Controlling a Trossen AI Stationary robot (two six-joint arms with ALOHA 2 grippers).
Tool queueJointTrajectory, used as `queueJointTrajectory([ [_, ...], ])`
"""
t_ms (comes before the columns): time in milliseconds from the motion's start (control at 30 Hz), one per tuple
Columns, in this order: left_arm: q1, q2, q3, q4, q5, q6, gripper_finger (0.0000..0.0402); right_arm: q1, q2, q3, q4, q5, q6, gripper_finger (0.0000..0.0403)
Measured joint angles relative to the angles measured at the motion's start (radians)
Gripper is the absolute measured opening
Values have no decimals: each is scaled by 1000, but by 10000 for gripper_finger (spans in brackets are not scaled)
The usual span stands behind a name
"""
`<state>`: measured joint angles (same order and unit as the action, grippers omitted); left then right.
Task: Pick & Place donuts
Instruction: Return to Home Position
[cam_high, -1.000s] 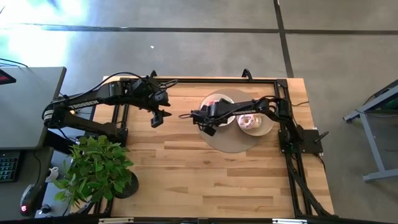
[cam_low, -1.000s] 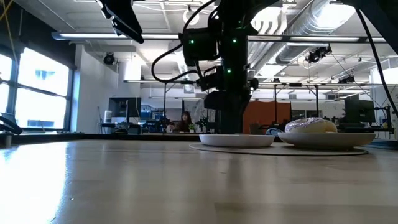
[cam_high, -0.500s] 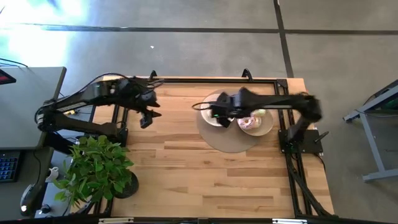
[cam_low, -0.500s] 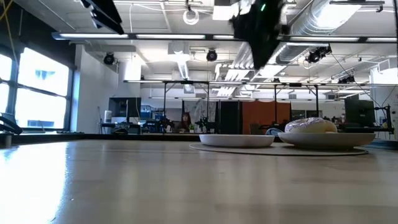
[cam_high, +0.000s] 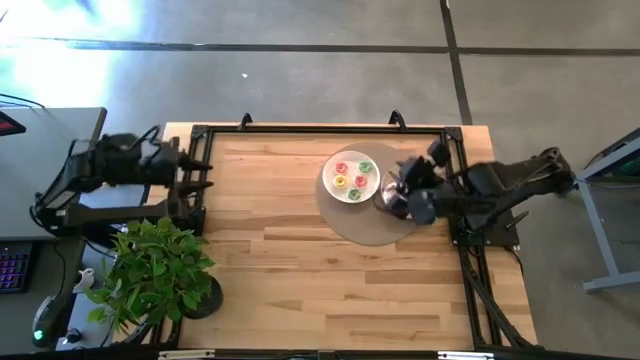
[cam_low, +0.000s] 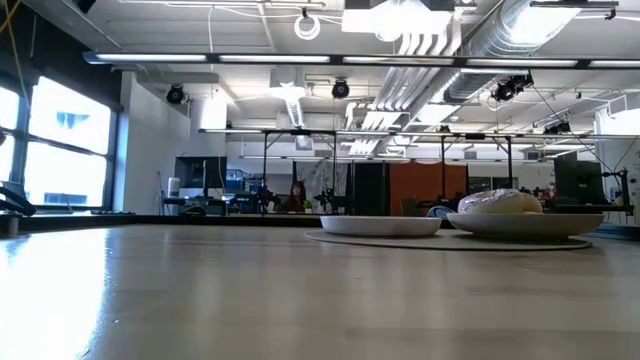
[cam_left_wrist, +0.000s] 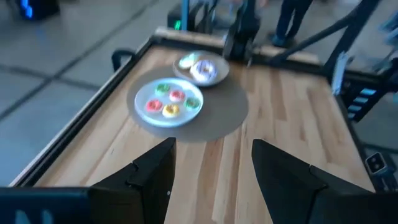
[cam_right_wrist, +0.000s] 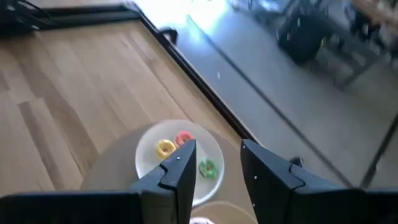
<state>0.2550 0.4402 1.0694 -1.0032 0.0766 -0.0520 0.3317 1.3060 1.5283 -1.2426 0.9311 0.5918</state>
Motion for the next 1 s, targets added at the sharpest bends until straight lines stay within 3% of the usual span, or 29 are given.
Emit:
queueJointTrajectory([
  [167,0,-213,-218,160,54,2,209,80,-109,-263,265,28,-125,122],
  [300,0,-312,-372,276,70,2,209,108,-230,-499,515,24,-221,123],
  [500,0,-347,-576,490,71,-7,209,119,-486,-850,966,-82,-361,123],
  [667,0,-337,-720,720,132,-63,209,119,-687,-1081,1306,-183,-541,124],
  [833,0,-338,-848,852,146,-68,209,119,-834,-1224,1470,-256,-679,124],
  [1000,0,-338,-942,944,117,-84,209,119,-949,-1311,1498,-309,-705,124],
])
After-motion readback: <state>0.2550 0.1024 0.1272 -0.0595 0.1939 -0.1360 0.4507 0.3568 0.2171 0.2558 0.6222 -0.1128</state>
